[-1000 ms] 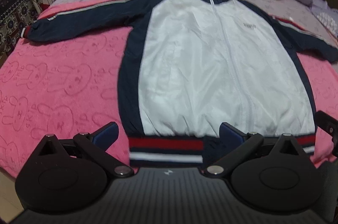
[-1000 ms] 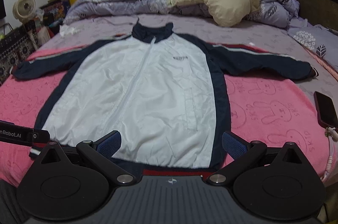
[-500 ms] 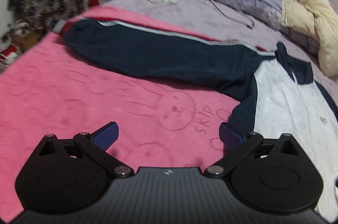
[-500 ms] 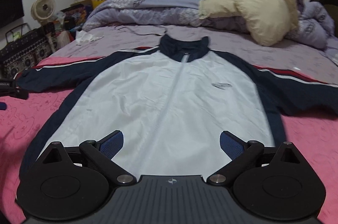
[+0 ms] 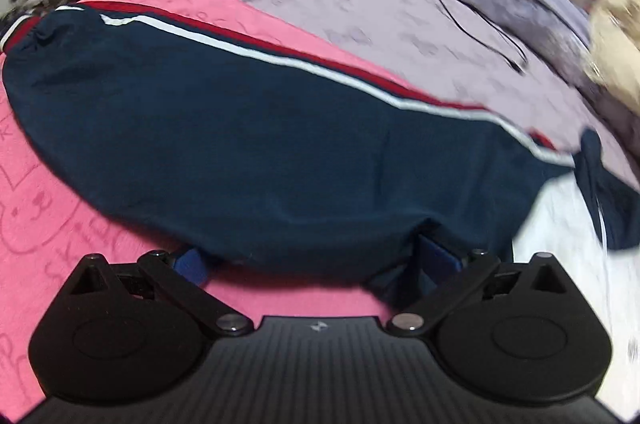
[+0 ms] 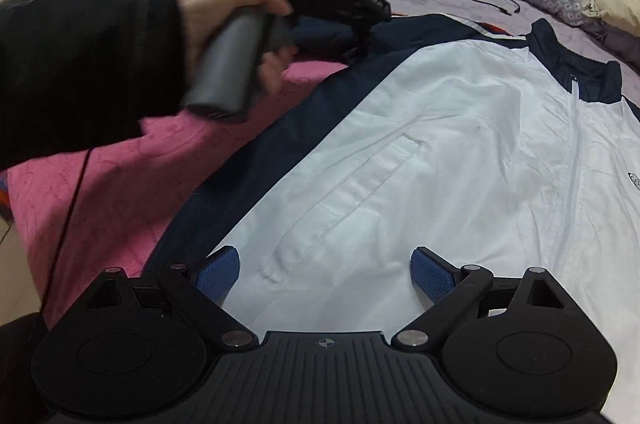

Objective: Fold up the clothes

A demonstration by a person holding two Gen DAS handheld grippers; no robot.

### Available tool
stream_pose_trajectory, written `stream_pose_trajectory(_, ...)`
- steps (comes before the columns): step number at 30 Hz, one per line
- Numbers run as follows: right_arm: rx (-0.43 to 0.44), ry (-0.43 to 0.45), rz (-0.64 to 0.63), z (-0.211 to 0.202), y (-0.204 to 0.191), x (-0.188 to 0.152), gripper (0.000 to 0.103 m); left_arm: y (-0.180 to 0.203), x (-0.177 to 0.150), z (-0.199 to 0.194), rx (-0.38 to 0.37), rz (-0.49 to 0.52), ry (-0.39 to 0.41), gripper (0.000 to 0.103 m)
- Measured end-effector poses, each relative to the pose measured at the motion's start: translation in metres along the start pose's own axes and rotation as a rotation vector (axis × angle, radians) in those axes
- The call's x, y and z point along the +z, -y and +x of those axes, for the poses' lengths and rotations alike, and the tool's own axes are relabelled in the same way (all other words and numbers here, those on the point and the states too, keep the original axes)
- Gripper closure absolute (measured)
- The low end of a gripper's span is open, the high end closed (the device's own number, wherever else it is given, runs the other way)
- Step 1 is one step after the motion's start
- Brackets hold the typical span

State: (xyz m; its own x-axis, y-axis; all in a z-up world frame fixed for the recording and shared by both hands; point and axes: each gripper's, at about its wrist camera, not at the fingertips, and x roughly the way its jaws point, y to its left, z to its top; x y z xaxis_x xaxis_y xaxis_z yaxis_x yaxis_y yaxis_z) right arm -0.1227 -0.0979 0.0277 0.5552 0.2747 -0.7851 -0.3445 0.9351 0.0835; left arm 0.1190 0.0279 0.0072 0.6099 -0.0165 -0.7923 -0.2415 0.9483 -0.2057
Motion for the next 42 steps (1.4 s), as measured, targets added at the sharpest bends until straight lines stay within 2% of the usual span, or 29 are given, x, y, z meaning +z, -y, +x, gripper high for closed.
stream_pose_trajectory(3, 0.019, -0.058, -0.022, 0.004, 0.001, 0.002, 0.009, -0.003, 0.009, 0.011, 0.076, -0.008, 0.040, 0.004)
stream_pose_trajectory(5, 0.025, -0.087, -0.059, 0.007, 0.001, 0.000, 0.009, -0.005, 0.018, 0.017, 0.149, 0.014, 0.067, 0.011)
stream_pose_trajectory(7, 0.033, -0.097, -0.093, 0.007, 0.001, -0.004, 0.009, -0.018, 0.029, 0.022, 0.197, 0.002, 0.088, 0.022)
stream_pose_trajectory(11, 0.077, -0.136, -0.094, 0.000, 0.009, -0.008, 0.008, -0.046, 0.051, 0.015, 0.131, -0.024, 0.055, 0.028)
stream_pose_trajectory(12, 0.106, -0.156, -0.074, -0.003, 0.015, -0.001, 0.010, -0.053, 0.056, 0.013, 0.114, -0.031, 0.046, 0.030)
stream_pose_trajectory(13, 0.133, -0.173, -0.053, -0.005, 0.022, 0.005, 0.017, -0.061, 0.055, 0.000, 0.088, -0.046, 0.072, 0.029)
stream_pose_trajectory(16, 0.122, -0.112, 0.045, -0.014, 0.052, 0.033, 0.020, -0.088, 0.048, -0.040, 0.008, -0.093, 0.159, 0.020)
stream_pose_trajectory(17, 0.096, -0.078, 0.038, -0.012, 0.061, 0.046, 0.020, -0.101, 0.048, -0.048, 0.021, -0.144, 0.178, 0.020)
stream_pose_trajectory(18, 0.068, -0.045, 0.030, -0.010, 0.069, 0.059, 0.020, -0.115, 0.047, -0.053, 0.070, -0.203, 0.195, 0.017)
stream_pose_trajectory(22, -0.056, 0.090, -0.072, 0.027, 0.092, 0.115, 0.020, -0.174, 0.046, -0.064, 0.256, -0.424, 0.240, 0.016)
stream_pose_trajectory(25, -0.109, 0.175, -0.186, 0.072, 0.091, 0.158, 0.021, -0.214, 0.053, -0.056, 0.328, -0.544, 0.220, 0.014)
stream_pose_trajectory(27, -0.054, 0.132, -0.248, 0.110, 0.100, 0.186, 0.021, -0.233, 0.062, -0.043, 0.329, -0.575, 0.190, 0.012)
stream_pose_trajectory(28, -0.019, 0.097, -0.277, 0.130, 0.107, 0.200, 0.021, -0.237, 0.066, -0.038, 0.322, -0.576, 0.191, 0.000)
stream_pose_trajectory(29, 0.002, 0.031, -0.301, 0.151, 0.110, 0.209, 0.020, -0.240, 0.070, -0.034, 0.314, -0.576, 0.194, 0.001)
stream_pose_trajectory(30, 0.024, -0.032, -0.324, 0.172, 0.114, 0.219, 0.019, -0.238, 0.076, -0.029, 0.347, -0.562, 0.193, 0.000)
stream_pose_trajectory(31, 0.042, -0.052, -0.322, 0.184, 0.117, 0.221, 0.007, -0.233, 0.081, -0.023, 0.388, -0.546, 0.188, 0.000)
stream_pose_trajectory(32, 0.061, -0.072, -0.318, 0.195, 0.121, 0.224, 0.000, -0.228, 0.086, -0.017, 0.430, -0.530, 0.183, 0.000)
stream_pose_trajectory(34, 0.095, -0.075, -0.241, 0.206, 0.130, 0.234, 0.000, -0.221, 0.093, -0.004, 0.480, -0.508, 0.197, 0.000)
stream_pose_trajectory(36, 0.050, -0.051, -0.183, 0.204, 0.130, 0.237, 0.004, -0.218, 0.097, 0.004, 0.481, -0.507, 0.228, 0.001)
stream_pose_trajectory(37, 0.083, -0.060, -0.168, 0.204, 0.128, 0.237, 0.010, -0.218, 0.096, 0.005, 0.475, -0.518, 0.243, 0.001)
stream_pose_trajectory(38, 0.115, -0.070, -0.158, 0.202, 0.125, 0.238, 0.010, -0.218, 0.098, 0.008, 0.467, -0.529, 0.253, 0.001)
stream_pose_trajectory(42, 0.223, -0.129, -0.366, 0.184, 0.086, 0.215, 0.010, -0.227, 0.106, 0.011, 0.430, -0.510, 0.266, 0.001)
